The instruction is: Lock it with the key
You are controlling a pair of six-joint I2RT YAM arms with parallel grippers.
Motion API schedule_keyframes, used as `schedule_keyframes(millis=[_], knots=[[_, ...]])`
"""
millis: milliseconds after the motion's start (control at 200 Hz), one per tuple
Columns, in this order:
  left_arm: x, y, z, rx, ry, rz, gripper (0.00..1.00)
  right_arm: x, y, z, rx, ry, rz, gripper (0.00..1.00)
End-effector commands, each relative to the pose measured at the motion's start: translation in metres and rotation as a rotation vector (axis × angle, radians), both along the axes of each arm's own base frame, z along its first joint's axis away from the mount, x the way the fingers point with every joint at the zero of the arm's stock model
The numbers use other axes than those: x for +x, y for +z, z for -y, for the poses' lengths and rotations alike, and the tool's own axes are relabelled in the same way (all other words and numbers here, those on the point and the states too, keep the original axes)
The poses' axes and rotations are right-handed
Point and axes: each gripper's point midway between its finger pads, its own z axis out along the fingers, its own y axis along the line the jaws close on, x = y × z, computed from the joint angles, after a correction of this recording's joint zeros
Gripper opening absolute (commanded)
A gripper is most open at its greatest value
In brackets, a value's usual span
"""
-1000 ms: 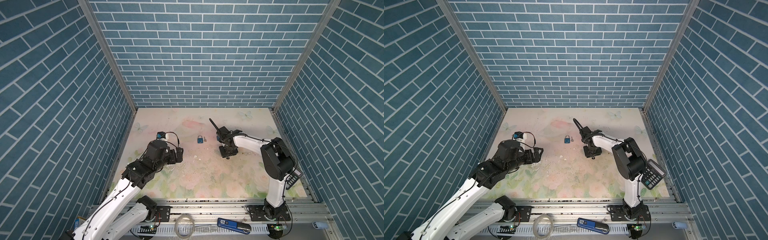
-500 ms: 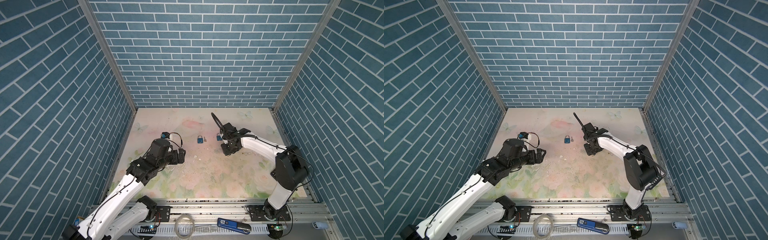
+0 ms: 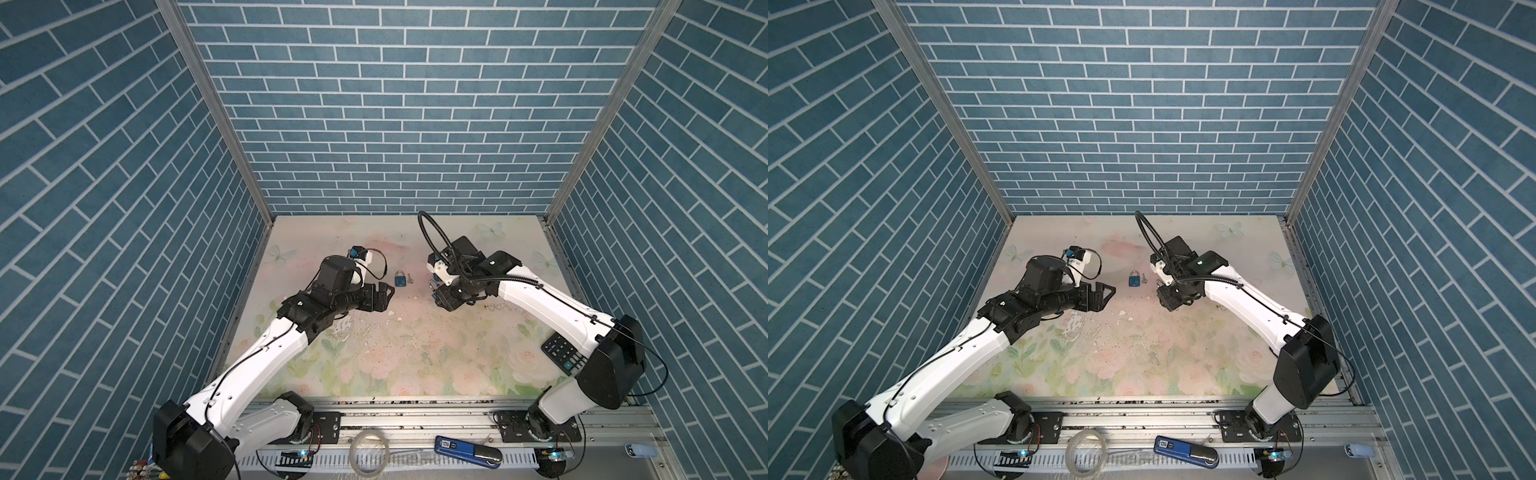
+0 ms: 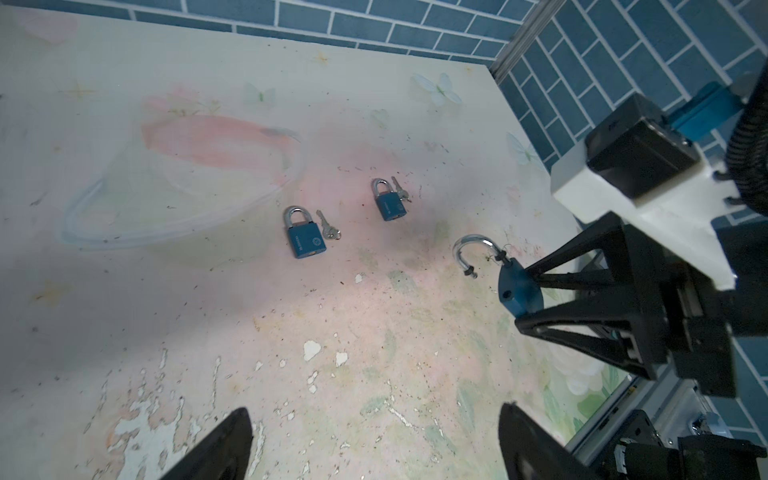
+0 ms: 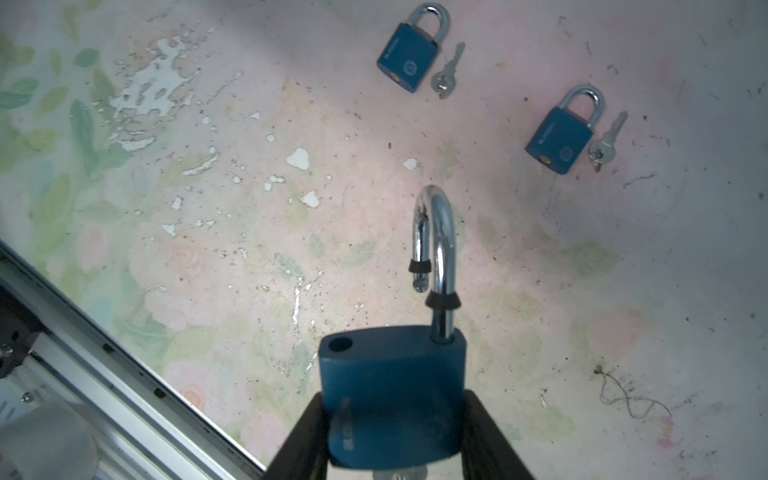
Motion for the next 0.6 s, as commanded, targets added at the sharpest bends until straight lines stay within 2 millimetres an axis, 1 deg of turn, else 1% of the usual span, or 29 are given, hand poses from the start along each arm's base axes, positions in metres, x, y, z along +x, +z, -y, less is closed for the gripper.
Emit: schedule_keyframes(millis=[0, 155, 270, 450, 595], knots=[[0.014, 0.02, 0.014, -0.044, -0.052, 0.09, 0.94, -0.015, 0.03, -0.005, 0.047, 0.076, 0.028, 0.0], [0.015, 0.028, 0.038, -0.138, -0.151, 0.117, 0.93, -0.023, 0.042, -0.012, 0.104, 0.089, 0.027, 0.0], [0.018, 0.025, 0.046, -0.179, -0.173, 0.125, 0.93, -0.025, 0.046, -0.016, 0.124, 0.095, 0.036, 0.0], [0.014, 0.025, 0.06, -0.235, -0.25, 0.122, 0.9, -0.024, 0.053, -0.021, 0.144, 0.104, 0.041, 0.0], [0.011, 0.021, 0.064, -0.257, -0.281, 0.12, 0.89, -0.025, 0.061, -0.025, 0.163, 0.117, 0.049, 0.0]])
